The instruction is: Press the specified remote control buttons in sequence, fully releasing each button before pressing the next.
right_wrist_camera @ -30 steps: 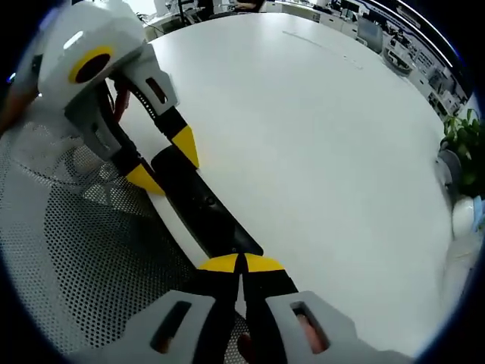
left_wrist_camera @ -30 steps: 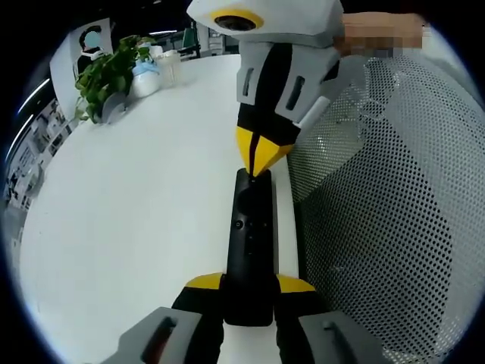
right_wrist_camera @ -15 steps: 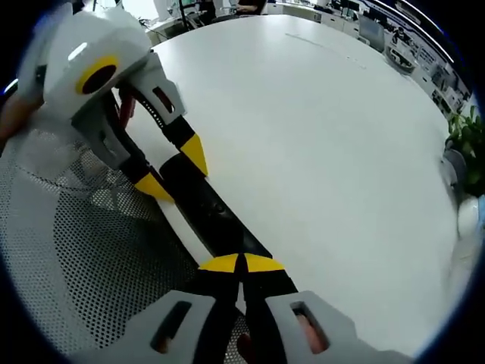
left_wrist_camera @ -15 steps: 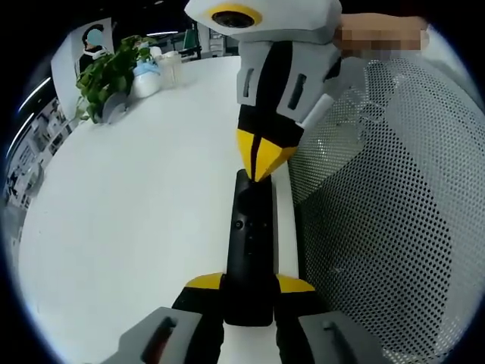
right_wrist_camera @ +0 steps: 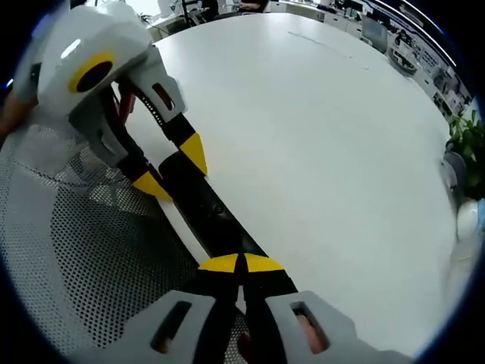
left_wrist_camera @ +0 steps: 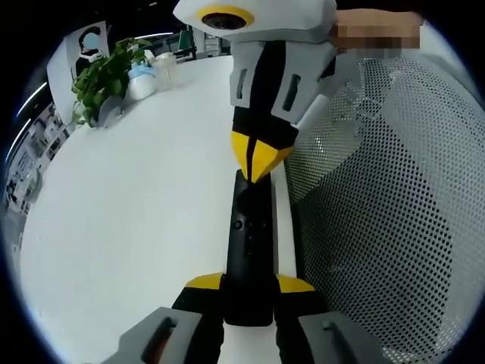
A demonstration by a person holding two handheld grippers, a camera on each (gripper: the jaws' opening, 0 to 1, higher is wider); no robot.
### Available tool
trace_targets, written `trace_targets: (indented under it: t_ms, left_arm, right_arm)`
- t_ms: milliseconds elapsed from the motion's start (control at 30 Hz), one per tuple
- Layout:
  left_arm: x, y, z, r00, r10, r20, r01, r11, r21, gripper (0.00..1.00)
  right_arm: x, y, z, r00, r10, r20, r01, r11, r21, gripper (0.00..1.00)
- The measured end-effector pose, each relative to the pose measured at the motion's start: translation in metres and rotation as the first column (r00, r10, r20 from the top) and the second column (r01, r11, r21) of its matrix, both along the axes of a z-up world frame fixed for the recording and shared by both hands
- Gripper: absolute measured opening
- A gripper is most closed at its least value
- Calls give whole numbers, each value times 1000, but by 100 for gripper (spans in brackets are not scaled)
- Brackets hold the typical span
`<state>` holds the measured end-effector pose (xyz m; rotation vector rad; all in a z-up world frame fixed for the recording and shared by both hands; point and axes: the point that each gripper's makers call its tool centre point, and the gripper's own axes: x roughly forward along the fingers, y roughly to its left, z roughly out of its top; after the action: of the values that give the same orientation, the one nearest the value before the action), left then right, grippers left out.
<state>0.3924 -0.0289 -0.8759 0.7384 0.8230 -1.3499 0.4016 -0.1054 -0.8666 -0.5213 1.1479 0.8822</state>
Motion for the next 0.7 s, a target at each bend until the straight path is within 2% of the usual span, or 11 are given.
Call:
trace_targets:
  t_ms: [133,300,467,533,700]
  left_arm:
    - [0,0,0,1000,-1,-1,1,1000,6,24]
    - [0,-1,0,1000,6,-3,-6,1000,14,24]
    - [0,0,0,1000,12,-9,-12,1000,9,24]
    - [0,0,0,1000,13,-9,-13,1000,7,24]
    - [1,-1,0,1000,22,-14,-22,1000,0,24]
  right_arm:
    - [0,0,0,1000,-4,-1,4,1000,4,0]
    - [-1,1,-1,997,61,40,-60,998,-24,0]
    - [0,2,-2,996,77,38,-76,996,-46,0]
    - [0,2,-2,995,95,31,-94,994,-58,0]
    - [2,2,-3,999,51,-21,-52,994,-91,0]
